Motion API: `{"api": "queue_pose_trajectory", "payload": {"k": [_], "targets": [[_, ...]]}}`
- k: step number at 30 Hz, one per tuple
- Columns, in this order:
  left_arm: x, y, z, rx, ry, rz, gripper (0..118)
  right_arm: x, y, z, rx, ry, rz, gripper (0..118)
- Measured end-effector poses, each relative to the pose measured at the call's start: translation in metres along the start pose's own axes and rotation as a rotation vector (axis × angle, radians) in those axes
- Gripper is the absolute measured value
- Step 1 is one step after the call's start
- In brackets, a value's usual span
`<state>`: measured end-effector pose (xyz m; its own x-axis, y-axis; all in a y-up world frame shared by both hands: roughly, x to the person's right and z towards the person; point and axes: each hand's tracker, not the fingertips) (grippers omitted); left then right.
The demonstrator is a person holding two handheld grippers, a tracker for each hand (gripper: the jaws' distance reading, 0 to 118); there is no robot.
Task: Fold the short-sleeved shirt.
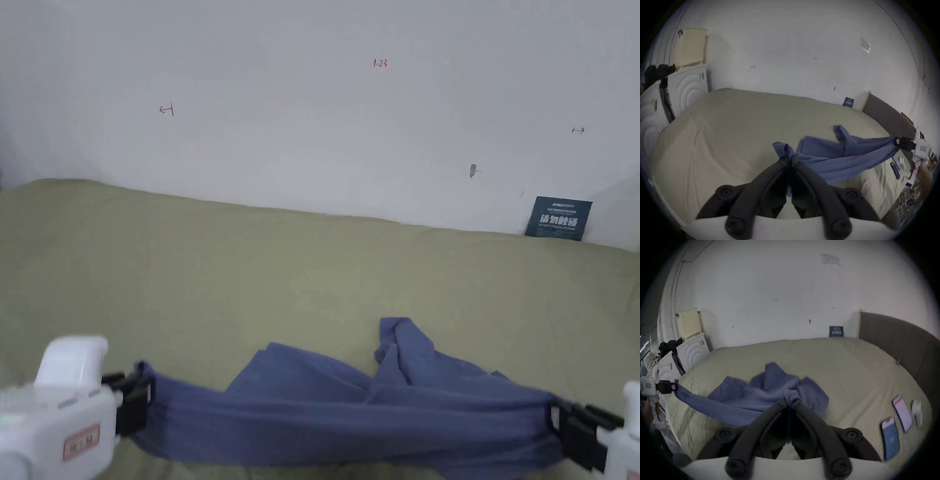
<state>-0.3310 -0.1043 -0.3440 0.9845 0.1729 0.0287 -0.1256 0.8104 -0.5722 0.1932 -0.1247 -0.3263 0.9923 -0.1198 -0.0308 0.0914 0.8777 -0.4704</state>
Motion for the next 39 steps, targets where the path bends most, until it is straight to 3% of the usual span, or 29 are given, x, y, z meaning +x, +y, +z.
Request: {"api": "queue_pose_trajectory", "payload": {"k": [6, 8, 11, 12, 13, 14, 15, 16, 20, 23, 25, 26, 27, 28, 29, 31, 33, 39], "targets": [[-0.013, -0.079, 0.025, -0.155, 0.037, 0.134, 4, -0.006, -0.058, 0.025, -0.116, -0.026, -0.022, 4], [-0.018, -0.098, 0.027, -0.203, 0.114, 0.162, 4, -0.008, -0.073, 0.029, -0.137, -0.053, -0.064, 4], [-0.022, -0.119, 0.032, -0.231, 0.117, 0.266, 7, -0.009, -0.09, 0.03, -0.175, -0.076, -0.103, 7], [-0.024, -0.127, 0.031, -0.239, 0.106, 0.287, 28, -0.009, -0.094, 0.032, -0.17, -0.086, -0.104, 33], [-0.026, -0.133, 0.031, -0.23, 0.094, 0.302, 58, -0.009, -0.097, 0.033, -0.169, -0.091, -0.106, 71], [-0.027, -0.138, 0.032, -0.207, 0.085, 0.321, 86, -0.01, -0.099, 0.036, -0.167, -0.098, -0.102, 101], [-0.03, -0.142, 0.034, -0.18, 0.1, 0.334, 97, -0.008, -0.098, 0.038, -0.172, -0.097, -0.109, 106], [-0.03, -0.148, 0.037, -0.145, 0.111, 0.363, 97, -0.007, -0.096, 0.042, -0.184, -0.071, -0.122, 104], [-0.026, -0.141, 0.06, 0.029, -0.003, 0.424, 96, -0.01, -0.077, 0.077, 0.01, 0.018, -0.139, 104], [-0.011, -0.128, 0.079, 0.133, 0.026, 0.284, 95, -0.025, -0.06, 0.109, 0.166, -0.005, -0.151, 104], [0.014, -0.123, 0.098, 0.258, 0.047, 0.179, 93, -0.036, -0.054, 0.131, 0.28, -0.049, -0.11, 102], [0.024, -0.124, 0.108, 0.313, 0.049, 0.132, 87, -0.045, -0.054, 0.139, 0.315, -0.084, -0.059, 95], [0.041, -0.125, 0.122, 0.375, 0.061, 0.065, 70, -0.053, -0.056, 0.149, 0.356, -0.123, -0.001, 71], [0.054, -0.128, 0.132, 0.407, 0.092, 0.006, 40, -0.059, -0.058, 0.158, 0.394, -0.147, 0.053, 39], [0.064, -0.13, 0.137, 0.417, 0.149, -0.051, 0, -0.064, -0.061, 0.162, 0.405, -0.161, 0.099, 1], [0.082, -0.136, 0.147, 0.436, 0.244, -0.122, 0, -0.074, -0.068, 0.172, 0.434, -0.202, 0.15, 0], [0.087, -0.14, 0.153, 0.446, 0.143, -0.106, 0, -0.077, -0.071, 0.181, 0.424, -0.161, 0.13, 0], [0.066, -0.126, 0.142, 0.415, 0.177, -0.12, 1, -0.078, -0.069, 0.172, 0.39, -0.155, 0.156, 0]]}}
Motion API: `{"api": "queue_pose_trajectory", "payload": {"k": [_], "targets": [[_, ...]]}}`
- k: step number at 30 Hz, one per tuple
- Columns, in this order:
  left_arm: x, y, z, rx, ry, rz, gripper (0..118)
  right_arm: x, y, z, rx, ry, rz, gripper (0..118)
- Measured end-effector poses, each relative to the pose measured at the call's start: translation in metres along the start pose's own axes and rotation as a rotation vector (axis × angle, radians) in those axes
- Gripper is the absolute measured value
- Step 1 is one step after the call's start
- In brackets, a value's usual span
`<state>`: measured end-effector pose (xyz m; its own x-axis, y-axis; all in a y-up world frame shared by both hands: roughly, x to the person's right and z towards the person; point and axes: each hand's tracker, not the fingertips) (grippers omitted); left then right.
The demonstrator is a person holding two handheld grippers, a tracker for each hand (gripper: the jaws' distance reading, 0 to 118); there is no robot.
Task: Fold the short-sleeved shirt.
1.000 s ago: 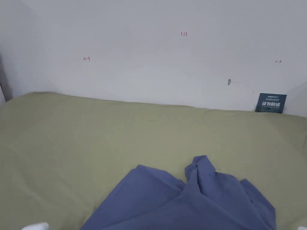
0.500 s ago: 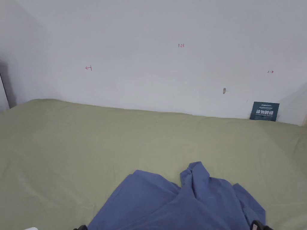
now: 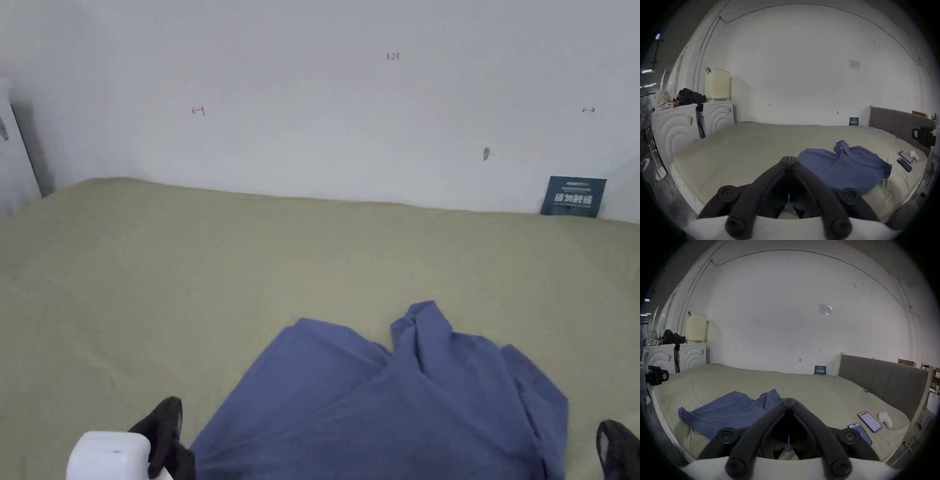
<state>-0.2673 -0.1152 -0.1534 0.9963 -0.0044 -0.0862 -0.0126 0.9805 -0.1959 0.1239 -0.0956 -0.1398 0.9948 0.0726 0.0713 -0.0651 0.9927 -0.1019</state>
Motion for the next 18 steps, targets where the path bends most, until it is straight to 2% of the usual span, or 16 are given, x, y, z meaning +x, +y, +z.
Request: {"api": "queue_pose_trajectory", "payload": {"k": [1, 2, 3, 4, 5, 8, 10, 15, 18], "targets": [[-0.006, 0.007, -0.009, -0.021, -0.029, -0.012, 12, 0.001, 0.002, -0.001, -0.006, 0.0, -0.003, 0], [-0.014, 0.011, -0.018, -0.064, -0.063, -0.026, 31, 0.002, 0.004, -0.002, -0.013, 0.0, -0.008, 0], [-0.024, 0.016, -0.033, -0.147, -0.094, -0.047, 72, 0.004, 0.001, -0.007, -0.02, -0.001, -0.013, 0], [-0.032, 0.022, -0.05, -0.24, -0.091, -0.06, 98, 0.006, 0.003, -0.009, -0.021, -0.002, -0.021, 0], [-0.039, 0.026, -0.067, -0.312, -0.106, -0.044, 108, 0.008, 0.004, -0.012, -0.027, -0.001, -0.029, 0], [-0.068, 0.02, -0.124, -0.661, -0.247, 0.122, 108, 0.014, 0.003, -0.025, -0.111, 0.034, -0.071, 0], [-0.078, 0.008, -0.15, -0.766, -0.245, 0.198, 107, 0.016, 0.002, -0.029, -0.134, 0.029, -0.085, 0], [-0.069, -0.025, -0.162, -0.878, -0.185, 0.185, 107, 0.018, -0.008, -0.038, -0.201, 0.04, -0.086, 0], [-0.061, -0.041, -0.163, -0.956, -0.115, 0.236, 103, 0.018, -0.009, -0.049, -0.23, 0.054, -0.104, 0]]}}
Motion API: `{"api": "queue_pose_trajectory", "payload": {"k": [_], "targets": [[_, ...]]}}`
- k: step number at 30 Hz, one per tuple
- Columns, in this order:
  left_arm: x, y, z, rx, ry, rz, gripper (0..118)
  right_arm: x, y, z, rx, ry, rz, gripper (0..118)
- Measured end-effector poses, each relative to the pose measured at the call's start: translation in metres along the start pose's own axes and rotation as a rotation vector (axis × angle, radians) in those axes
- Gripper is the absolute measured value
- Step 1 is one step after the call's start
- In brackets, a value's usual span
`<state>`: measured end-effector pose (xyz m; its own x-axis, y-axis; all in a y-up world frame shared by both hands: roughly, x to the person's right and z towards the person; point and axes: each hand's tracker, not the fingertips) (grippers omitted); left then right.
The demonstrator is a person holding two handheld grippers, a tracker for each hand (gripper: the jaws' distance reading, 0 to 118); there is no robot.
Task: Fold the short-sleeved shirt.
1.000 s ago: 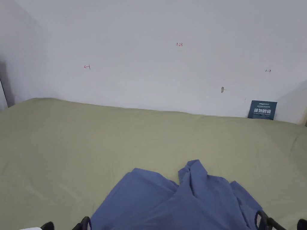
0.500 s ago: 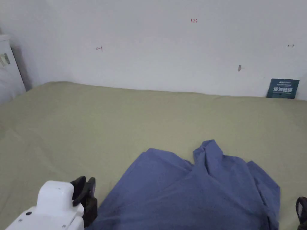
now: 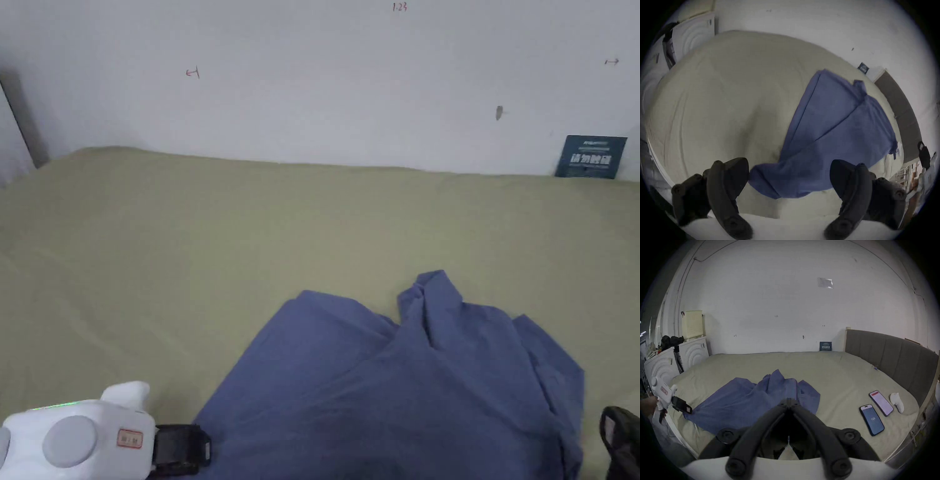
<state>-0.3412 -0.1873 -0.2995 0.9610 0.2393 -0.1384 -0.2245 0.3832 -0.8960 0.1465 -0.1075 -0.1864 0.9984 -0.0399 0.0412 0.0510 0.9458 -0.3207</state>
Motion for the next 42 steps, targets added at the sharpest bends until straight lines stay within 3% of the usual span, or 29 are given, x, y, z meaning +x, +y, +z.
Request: {"api": "queue_pose_trajectory", "payload": {"k": [1, 2, 3, 4, 6, 8, 11, 12, 14, 15, 17, 20, 23, 26, 28, 29, 30, 31, 32, 34, 37, 40, 42], "targets": [[0.001, -0.002, -0.003, -0.015, -0.01, 0.041, 91, -0.001, 0.0, -0.005, -0.01, 0.005, 0.002, 0], [0.002, -0.003, -0.005, 0.002, -0.012, 0.07, 63, -0.001, 0.002, -0.01, -0.02, 0.01, 0.007, 0], [0.002, -0.007, -0.003, 0.046, 0.022, 0.063, 15, -0.002, 0.006, -0.018, -0.031, 0.018, 0.017, 0], [0.006, -0.009, -0.003, 0.072, 0.044, 0.021, 9, -0.001, 0.01, -0.027, -0.044, 0.033, 0.032, 0], [0.012, -0.011, -0.004, 0.056, 0.036, -0.005, 9, 0.002, 0.021, -0.05, -0.062, 0.068, 0.055, 0], [0.016, -0.012, -0.003, 0.055, 0.044, -0.07, 9, 0.012, 0.044, -0.091, -0.082, 0.165, 0.053, 0], [0.014, -0.007, -0.001, 0.048, 0.034, -0.064, 9, 0.021, 0.096, -0.18, -0.241, 0.27, 0.153, 1], [0.014, -0.007, -0.001, 0.051, 0.022, -0.053, 9, 0.022, 0.114, -0.219, -0.338, 0.337, 0.22, 17], [0.014, -0.007, -0.001, 0.057, 0.015, -0.044, 9, 0.021, 0.133, -0.285, -0.501, 0.466, 0.304, 92], [0.012, -0.005, -0.003, 0.051, 0.011, -0.046, 9, 0.018, 0.135, -0.321, -0.622, 0.465, 0.323, 118], [0.012, -0.007, -0.006, 0.053, 0.016, -0.045, 9, 0.012, 0.131, -0.365, -0.74, 0.377, 0.392, 111], [0.008, -0.007, -0.009, 0.057, 0.009, -0.023, 9, 0.011, 0.126, -0.424, -0.792, 0.275, 0.401, 111], [0.006, -0.006, -0.009, 0.058, -0.003, -0.015, 9, 0.013, 0.102, -0.454, -0.898, 0.273, 0.344, 111], [0.003, -0.006, -0.009, 0.061, -0.015, -0.004, 9, 0.013, 0.08, -0.463, -0.949, 0.277, 0.364, 108], [0.002, -0.004, -0.011, 0.054, -0.027, -0.001, 9, 0.01, 0.073, -0.463, -1.03, 0.319, 0.356, 78], [0.0, -0.003, -0.012, 0.053, -0.034, 0.0, 9, 0.005, 0.068, -0.452, -1.005, 0.294, 0.387, 76], [-0.002, -0.003, -0.012, 0.052, -0.041, 0.008, 9, 0.004, 0.073, -0.446, -0.952, 0.275, 0.435, 61], [-0.002, -0.003, -0.012, 0.051, -0.046, 0.015, 9, 0.004, 0.08, -0.441, -0.95, 0.318, 0.396, 25], [-0.002, -0.002, -0.011, 0.053, -0.047, 0.012, 9, 0.004, 0.084, -0.435, -0.924, 0.355, 0.368, 1], [-0.001, -0.003, -0.008, 0.062, -0.043, -0.007, 9, 0.0, 0.093, -0.412, -0.785, 0.281, 0.423, 1], [0.001, -0.001, 0.002, 0.086, -0.044, -0.021, 8, 0.0, 0.119, -0.378, -0.675, 0.341, 0.329, 1], [-0.001, 0.011, 0.027, 0.193, -0.122, -0.016, 8, 0.005, 0.149, -0.33, -0.547, 0.389, 0.296, 1], [0.0, 0.029, 0.049, 0.26, -0.174, -0.028, 8, 0.003, 0.175, -0.306, -0.473, 0.364, 0.298, 1]]}}
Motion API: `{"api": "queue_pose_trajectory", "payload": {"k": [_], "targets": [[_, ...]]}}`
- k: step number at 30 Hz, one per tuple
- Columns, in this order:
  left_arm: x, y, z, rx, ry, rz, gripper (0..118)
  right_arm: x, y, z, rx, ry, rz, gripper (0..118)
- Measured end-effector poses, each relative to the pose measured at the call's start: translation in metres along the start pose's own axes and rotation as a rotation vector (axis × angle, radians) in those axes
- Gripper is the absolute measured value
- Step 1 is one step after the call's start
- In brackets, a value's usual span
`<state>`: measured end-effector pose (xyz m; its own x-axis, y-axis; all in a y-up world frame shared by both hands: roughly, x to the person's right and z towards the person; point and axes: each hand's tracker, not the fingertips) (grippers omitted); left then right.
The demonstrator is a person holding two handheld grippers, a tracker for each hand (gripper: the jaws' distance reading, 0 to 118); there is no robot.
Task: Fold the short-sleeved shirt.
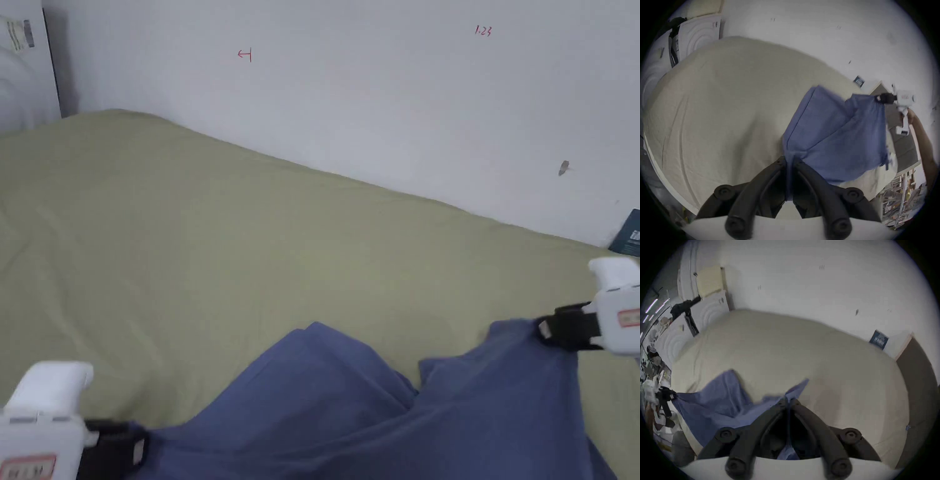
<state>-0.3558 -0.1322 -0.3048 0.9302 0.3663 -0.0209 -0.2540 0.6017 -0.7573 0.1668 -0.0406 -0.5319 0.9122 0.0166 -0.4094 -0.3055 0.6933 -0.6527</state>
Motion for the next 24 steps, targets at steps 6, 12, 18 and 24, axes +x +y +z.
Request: {"api": "queue_pose_trajectory", "payload": {"k": [6, 12, 18, 24], "targets": [[0.038, 0.106, 0.027, 0.093, 0.023, -0.197, 8, 0.004, 0.051, 0.093, 0.234, -0.05, -0.021, 1], [0.069, 0.218, 0.041, 0.197, 0.097, -0.286, 8, 0.014, 0.123, 0.149, 0.407, -0.17, 0.069, 1], [0.092, 0.303, 0.037, 0.285, 0.149, -0.329, 8, 0.035, 0.18, 0.164, 0.492, -0.295, 0.105, 1], [0.111, 0.375, 0.035, 0.36, 0.2, -0.316, 8, 0.054, 0.227, 0.17, 0.574, -0.404, 0.072, 1]]}}
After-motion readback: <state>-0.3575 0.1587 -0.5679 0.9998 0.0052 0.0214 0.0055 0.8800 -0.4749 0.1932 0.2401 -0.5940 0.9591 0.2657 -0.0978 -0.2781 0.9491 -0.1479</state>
